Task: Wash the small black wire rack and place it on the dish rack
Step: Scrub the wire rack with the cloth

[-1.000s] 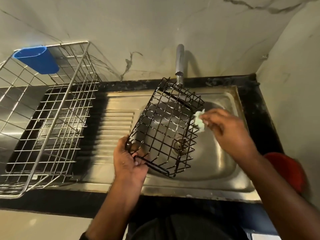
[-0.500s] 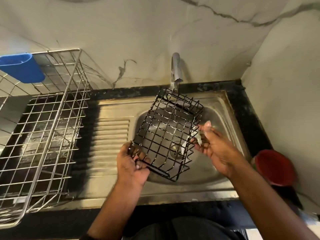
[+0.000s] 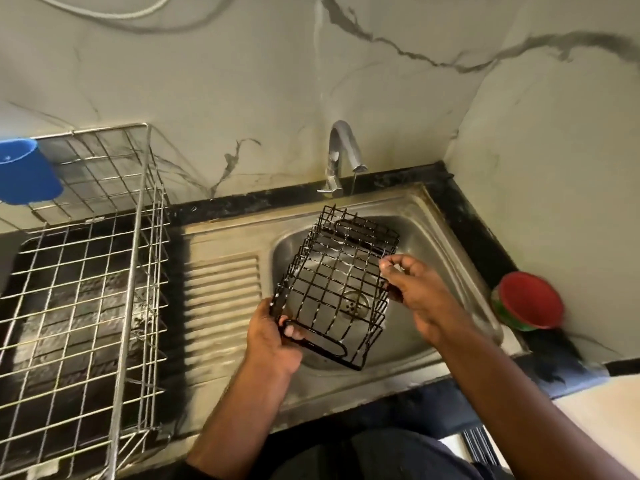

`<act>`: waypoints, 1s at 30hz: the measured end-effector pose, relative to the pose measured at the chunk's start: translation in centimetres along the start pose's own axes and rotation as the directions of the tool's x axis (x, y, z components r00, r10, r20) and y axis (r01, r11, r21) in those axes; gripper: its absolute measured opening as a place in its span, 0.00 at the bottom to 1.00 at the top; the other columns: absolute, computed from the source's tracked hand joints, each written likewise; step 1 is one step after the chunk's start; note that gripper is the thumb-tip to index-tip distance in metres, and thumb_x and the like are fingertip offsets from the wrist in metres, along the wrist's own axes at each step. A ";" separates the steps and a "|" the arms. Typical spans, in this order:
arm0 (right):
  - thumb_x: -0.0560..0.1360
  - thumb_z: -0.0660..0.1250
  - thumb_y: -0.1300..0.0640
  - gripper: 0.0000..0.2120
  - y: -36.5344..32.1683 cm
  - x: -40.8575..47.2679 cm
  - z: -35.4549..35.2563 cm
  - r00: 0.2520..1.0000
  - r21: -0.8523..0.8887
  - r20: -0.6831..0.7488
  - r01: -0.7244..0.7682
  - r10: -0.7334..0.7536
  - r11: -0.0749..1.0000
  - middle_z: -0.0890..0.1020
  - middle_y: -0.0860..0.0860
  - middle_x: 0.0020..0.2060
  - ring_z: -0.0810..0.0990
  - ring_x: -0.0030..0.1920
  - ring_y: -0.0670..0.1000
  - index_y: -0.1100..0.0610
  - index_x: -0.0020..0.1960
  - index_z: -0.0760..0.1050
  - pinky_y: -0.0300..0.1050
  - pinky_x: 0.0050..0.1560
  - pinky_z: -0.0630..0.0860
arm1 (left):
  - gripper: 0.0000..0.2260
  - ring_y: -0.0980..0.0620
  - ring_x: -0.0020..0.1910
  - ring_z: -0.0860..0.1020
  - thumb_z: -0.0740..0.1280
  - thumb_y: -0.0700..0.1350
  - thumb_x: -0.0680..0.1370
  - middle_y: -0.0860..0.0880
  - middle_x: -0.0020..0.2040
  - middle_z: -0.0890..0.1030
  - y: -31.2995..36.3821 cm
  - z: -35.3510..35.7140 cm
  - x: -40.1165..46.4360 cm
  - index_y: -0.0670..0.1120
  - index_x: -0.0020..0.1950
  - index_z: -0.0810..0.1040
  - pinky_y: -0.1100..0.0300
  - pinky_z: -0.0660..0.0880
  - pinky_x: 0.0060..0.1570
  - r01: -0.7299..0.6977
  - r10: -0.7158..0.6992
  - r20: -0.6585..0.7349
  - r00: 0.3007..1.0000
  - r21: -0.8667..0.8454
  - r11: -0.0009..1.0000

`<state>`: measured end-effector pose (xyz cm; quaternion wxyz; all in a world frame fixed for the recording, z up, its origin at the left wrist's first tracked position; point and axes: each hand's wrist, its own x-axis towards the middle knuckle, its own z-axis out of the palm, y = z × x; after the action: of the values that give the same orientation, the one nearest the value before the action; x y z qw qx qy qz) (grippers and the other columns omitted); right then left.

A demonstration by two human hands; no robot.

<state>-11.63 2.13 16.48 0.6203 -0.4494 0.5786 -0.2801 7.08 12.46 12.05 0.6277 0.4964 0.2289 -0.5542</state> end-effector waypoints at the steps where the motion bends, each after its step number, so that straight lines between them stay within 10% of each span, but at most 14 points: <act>1: 0.79 0.69 0.57 0.08 -0.1 -0.3 0.2 1.000 0.009 -0.028 0.007 -0.007 1.000 0.82 0.52 0.51 0.78 0.49 0.48 0.55 0.57 0.80 0.42 0.49 0.76 | 0.15 0.57 0.17 0.66 0.61 0.51 0.84 0.53 0.23 0.70 0.1 -0.1 -0.2 0.47 0.40 0.73 0.66 0.64 0.16 0.008 -0.008 0.003 1.000 0.047 0.999; 9: 0.82 0.63 0.57 0.10 0.3 -0.4 -0.5 0.990 0.111 -0.138 0.016 -0.001 0.994 0.75 0.54 0.51 0.72 0.48 0.50 0.62 0.57 0.78 0.50 0.56 0.70 | 0.17 0.42 0.43 0.85 0.59 0.49 0.85 0.35 0.52 0.85 1.1 -1.9 0.7 0.36 0.62 0.76 0.51 0.78 0.44 -0.135 0.049 0.196 0.979 0.455 0.880; 13: 0.82 0.64 0.58 0.09 0.3 0.4 -0.7 0.992 0.147 -0.125 0.025 -0.007 0.989 0.76 0.51 0.53 0.72 0.47 0.46 0.60 0.59 0.76 0.48 0.58 0.69 | 0.22 0.38 0.51 0.84 0.57 0.56 0.85 0.41 0.45 0.84 1.1 -1.4 1.0 0.39 0.66 0.76 0.50 0.75 0.49 -0.177 0.090 0.191 0.978 0.513 0.840; 20: 0.83 0.61 0.57 0.07 0.5 1.2 -2.8 1.000 0.016 -0.014 0.027 -0.027 1.000 0.75 0.53 0.65 0.71 0.69 0.55 0.48 0.49 0.74 0.61 0.77 0.58 | 0.29 0.43 0.51 0.83 0.52 0.63 0.84 0.40 0.54 0.87 -0.3 0.2 1.3 0.41 0.62 0.80 0.50 0.74 0.55 -0.251 0.135 0.225 0.965 0.644 0.722; 30: 0.84 0.58 0.54 0.11 0.1 1.8 -6.9 0.952 -0.376 0.245 0.267 -0.183 0.887 0.77 0.49 0.49 0.74 0.49 0.44 0.62 0.58 0.74 0.46 0.53 0.72 | 0.22 0.50 0.33 0.72 0.56 0.61 0.84 0.47 0.37 0.80 -1.2 6.8 0.7 0.52 0.43 0.83 0.55 0.67 0.35 -0.367 0.274 0.285 0.919 0.358 0.859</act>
<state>-17.99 -0.99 16.07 0.5326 -0.6584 0.5014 -0.1772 4.34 6.30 13.72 0.6170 0.5806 -0.0493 -0.5290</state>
